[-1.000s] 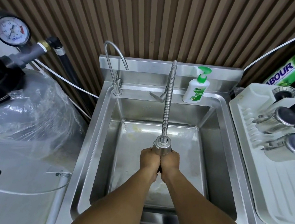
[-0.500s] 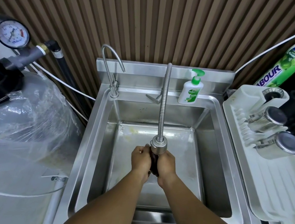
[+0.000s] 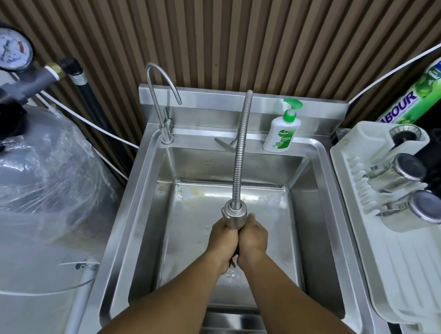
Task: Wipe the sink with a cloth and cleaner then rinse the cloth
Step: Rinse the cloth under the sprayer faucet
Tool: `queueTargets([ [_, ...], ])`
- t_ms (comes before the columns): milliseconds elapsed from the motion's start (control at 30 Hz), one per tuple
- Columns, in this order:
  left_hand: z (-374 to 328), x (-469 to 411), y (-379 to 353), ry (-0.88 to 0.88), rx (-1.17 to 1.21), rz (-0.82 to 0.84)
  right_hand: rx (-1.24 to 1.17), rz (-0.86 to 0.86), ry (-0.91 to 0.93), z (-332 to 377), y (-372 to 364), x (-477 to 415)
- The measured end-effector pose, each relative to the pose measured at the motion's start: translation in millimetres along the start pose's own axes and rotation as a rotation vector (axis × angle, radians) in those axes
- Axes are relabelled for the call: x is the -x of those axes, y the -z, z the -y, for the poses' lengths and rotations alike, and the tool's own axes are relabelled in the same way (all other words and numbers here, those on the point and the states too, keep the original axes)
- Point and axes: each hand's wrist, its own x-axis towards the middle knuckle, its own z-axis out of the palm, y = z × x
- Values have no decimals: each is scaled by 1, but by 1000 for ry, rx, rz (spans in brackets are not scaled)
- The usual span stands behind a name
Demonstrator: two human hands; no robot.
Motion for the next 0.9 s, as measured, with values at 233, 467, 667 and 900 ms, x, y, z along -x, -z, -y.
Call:
queueTargets([
  [233,-8,-16,13,32,80,-62,56,187,70,-7,-4,13],
  [467,4,-19,13,-1,-6,-66,63,194,2,-3,-1,15],
  [667,5,-24,12,74,65,-33,41,166,-42,3,-2,13],
  [900,-3,-38,6,-24,134,-45,-42,214,-5,11,-15,7],
])
